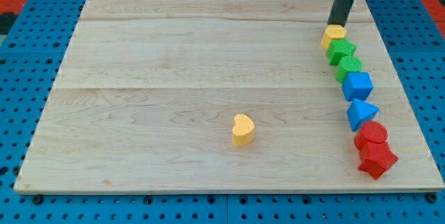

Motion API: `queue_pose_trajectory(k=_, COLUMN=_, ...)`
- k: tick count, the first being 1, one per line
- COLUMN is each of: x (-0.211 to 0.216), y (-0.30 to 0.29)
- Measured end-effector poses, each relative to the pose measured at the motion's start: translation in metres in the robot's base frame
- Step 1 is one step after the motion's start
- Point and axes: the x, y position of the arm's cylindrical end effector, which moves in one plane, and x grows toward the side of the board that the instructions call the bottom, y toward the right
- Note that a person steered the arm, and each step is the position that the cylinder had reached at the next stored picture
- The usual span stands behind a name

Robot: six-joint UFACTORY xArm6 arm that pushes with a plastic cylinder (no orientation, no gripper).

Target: Slide yellow heart towards center right

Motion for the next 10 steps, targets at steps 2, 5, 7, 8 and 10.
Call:
queue_pose_trajectory(k=2, x=-0.031, y=-0.085)
queue_pose_trajectory(k=5, x=0.239, y=-0.113)
queue_pose_trajectory(k=7, x=0.204, y=-0.185)
queue_pose_trajectory(k=8, x=0.108, y=-0.203)
queue_pose_trajectory(k=10, x=0.211, y=-0.195)
